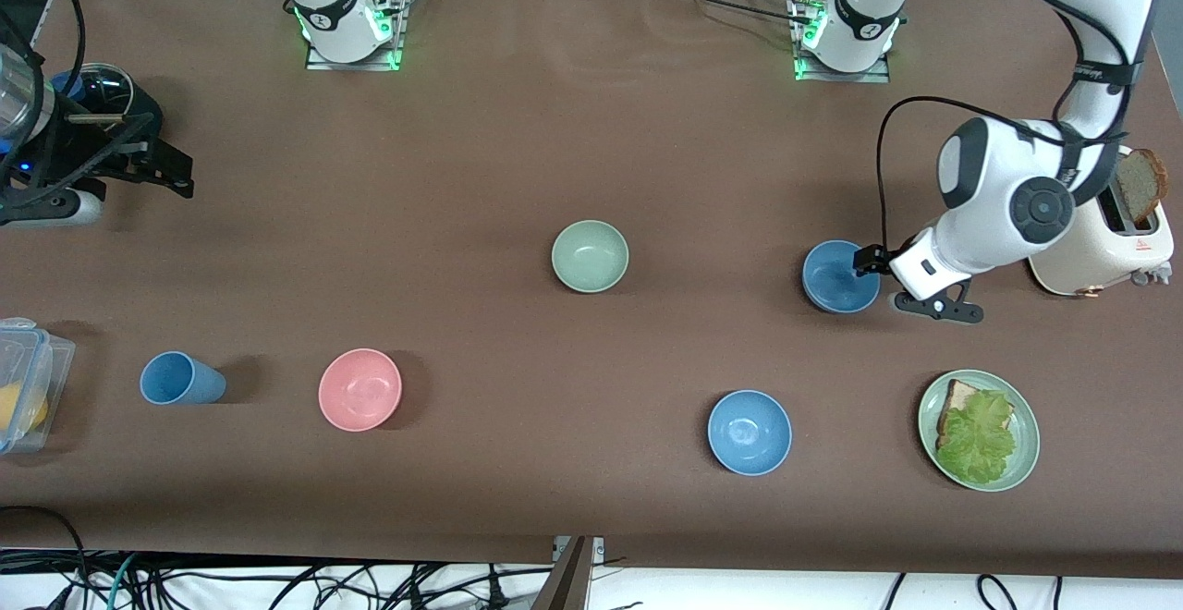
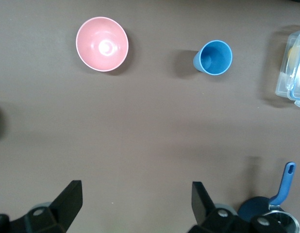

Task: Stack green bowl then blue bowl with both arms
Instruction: 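Lower the left gripper onto the blue bowl rim and close it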

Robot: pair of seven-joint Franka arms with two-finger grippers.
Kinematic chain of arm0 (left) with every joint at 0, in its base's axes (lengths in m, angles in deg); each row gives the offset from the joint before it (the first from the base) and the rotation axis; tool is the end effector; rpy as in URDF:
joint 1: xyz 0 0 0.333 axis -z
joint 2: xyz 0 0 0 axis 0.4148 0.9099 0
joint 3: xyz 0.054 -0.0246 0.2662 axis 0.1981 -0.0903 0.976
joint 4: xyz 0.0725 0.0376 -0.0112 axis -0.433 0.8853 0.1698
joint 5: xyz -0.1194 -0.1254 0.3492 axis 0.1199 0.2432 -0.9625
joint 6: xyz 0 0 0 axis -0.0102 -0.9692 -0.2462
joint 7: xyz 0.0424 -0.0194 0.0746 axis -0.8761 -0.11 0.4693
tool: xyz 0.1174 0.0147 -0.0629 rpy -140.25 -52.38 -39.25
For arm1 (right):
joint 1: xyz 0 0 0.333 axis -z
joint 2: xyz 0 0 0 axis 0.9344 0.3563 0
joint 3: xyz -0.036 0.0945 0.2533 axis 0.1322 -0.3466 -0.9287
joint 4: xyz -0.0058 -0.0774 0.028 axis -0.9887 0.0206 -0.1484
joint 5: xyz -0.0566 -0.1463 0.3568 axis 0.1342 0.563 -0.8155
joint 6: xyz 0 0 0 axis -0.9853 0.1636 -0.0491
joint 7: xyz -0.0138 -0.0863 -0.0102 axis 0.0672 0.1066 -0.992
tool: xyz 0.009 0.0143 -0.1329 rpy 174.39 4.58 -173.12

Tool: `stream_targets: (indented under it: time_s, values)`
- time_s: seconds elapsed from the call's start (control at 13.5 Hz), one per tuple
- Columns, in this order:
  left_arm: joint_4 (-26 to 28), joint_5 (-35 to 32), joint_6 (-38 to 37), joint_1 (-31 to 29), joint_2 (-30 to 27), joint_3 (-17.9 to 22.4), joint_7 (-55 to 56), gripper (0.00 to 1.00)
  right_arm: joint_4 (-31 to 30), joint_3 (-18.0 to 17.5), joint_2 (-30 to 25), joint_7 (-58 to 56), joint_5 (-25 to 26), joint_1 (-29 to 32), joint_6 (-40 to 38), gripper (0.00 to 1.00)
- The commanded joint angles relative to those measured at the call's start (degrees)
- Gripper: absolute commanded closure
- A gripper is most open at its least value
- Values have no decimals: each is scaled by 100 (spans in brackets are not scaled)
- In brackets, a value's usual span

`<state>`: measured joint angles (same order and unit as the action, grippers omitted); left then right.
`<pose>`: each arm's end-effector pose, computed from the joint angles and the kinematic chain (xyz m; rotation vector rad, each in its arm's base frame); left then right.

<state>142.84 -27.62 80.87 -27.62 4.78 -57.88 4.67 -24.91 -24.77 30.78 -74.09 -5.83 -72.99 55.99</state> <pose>0.5446 -0.0349 0.1912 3.1062 -0.2592 -0.1234 0.5802 0.0402 0.5428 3.0650 0.1405 -0.0997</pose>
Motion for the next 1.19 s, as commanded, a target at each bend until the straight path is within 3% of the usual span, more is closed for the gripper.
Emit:
stream_targets:
  time_s: [0.0, 0.15, 0.22, 0.37, 0.59, 1.11]
  values:
    - [468, -146, 729, -49, 91, -14, -113, 0, -139, 232, -110, -444, -12, 70, -83, 1]
    - [450, -164, 932, -110, 259, -22, -113, 6, -148, 303, -110, -463, -38, 88, -83, 1]
    - [441, -156, 933, -111, 260, -23, -113, 18, -156, 312, -110, -463, -38, 122, -74, 1]
    - [424, -164, 924, -119, 260, -23, -113, 59, -148, 338, -92, -454, -30, 114, -83, 1]
    - [406, -155, 924, -119, 304, -23, -113, 97, -113, 347, -48, -463, -21, 123, -74, 1]
    - [135, -155, 575, -119, 199, -22, -87, 100, -104, 338, -39, -463, -30, 132, -13, 1]
